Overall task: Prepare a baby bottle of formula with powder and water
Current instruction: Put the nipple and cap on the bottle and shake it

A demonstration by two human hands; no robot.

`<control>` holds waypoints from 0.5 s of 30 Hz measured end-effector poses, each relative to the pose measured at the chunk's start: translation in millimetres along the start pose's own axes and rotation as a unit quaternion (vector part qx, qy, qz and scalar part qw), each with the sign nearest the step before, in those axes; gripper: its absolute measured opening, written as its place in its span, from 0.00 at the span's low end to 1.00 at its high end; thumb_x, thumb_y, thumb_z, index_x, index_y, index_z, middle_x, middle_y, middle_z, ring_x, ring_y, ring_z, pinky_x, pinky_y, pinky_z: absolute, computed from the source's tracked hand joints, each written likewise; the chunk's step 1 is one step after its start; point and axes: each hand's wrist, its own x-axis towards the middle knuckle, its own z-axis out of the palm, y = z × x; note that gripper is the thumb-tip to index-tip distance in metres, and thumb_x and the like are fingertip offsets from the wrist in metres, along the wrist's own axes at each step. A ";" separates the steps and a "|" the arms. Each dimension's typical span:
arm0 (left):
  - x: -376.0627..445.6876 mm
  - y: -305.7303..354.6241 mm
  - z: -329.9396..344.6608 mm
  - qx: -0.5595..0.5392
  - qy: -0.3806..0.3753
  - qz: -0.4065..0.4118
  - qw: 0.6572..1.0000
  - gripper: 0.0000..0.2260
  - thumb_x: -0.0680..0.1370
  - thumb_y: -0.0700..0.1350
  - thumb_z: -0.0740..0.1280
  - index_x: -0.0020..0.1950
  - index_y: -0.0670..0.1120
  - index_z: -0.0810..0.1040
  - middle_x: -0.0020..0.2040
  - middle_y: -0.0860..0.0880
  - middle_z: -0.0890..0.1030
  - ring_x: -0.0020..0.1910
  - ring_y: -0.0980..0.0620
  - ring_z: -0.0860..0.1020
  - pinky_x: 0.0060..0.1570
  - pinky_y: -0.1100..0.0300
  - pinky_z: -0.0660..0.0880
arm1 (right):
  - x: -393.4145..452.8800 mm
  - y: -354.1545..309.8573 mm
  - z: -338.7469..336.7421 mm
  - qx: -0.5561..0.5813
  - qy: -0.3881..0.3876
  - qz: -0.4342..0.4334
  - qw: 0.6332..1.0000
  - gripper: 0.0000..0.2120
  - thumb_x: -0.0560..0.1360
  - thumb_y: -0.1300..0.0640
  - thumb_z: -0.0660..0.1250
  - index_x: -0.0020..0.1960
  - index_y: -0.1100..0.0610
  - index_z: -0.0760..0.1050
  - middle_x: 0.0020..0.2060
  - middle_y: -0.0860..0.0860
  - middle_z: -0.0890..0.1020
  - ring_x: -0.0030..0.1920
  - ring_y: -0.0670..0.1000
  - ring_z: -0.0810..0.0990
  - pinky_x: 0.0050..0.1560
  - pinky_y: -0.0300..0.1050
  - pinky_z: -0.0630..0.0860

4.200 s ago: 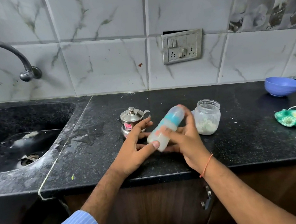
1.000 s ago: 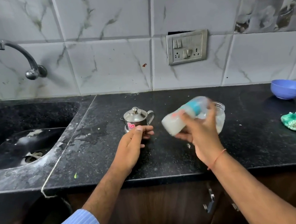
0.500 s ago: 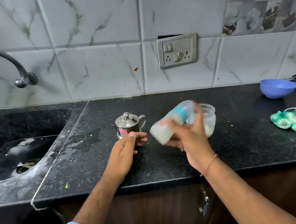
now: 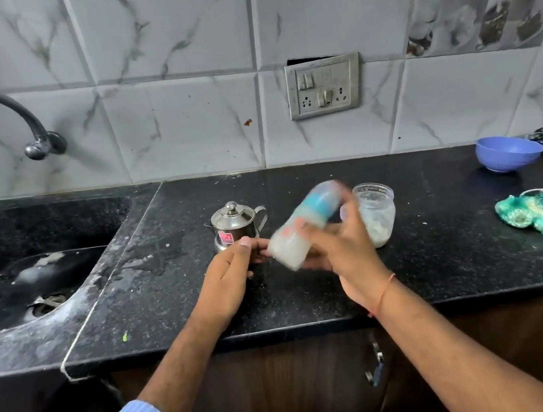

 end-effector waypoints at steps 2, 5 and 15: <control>-1.3 0.4 -1.1 -0.003 -0.011 0.001 1.000 0.22 0.86 0.58 0.56 0.60 0.53 0.89 0.55 0.52 0.91 0.56 0.54 0.87 0.58 0.45 0.79 | -4.2 4.5 3.0 -0.054 -0.056 0.006 0.997 0.39 0.74 0.62 0.80 0.74 0.36 0.66 0.54 0.58 0.87 0.55 0.63 0.88 0.44 0.70 0.85; -0.3 1.2 -1.4 0.012 -0.008 0.004 1.000 0.21 0.86 0.59 0.56 0.60 0.55 0.88 0.55 0.54 0.90 0.57 0.55 0.86 0.59 0.44 0.79 | 0.0 1.8 -2.9 0.066 0.052 0.000 0.996 0.38 0.76 0.61 0.78 0.76 0.39 0.63 0.58 0.56 0.86 0.56 0.62 0.88 0.44 0.65 0.86; -2.4 1.4 -1.6 0.005 -0.007 -0.006 1.000 0.22 0.85 0.60 0.56 0.61 0.54 0.88 0.55 0.53 0.90 0.57 0.55 0.86 0.55 0.51 0.77 | -0.7 0.7 0.9 -0.041 -0.040 0.022 0.998 0.38 0.75 0.62 0.79 0.75 0.38 0.65 0.57 0.60 0.87 0.52 0.63 0.89 0.40 0.61 0.86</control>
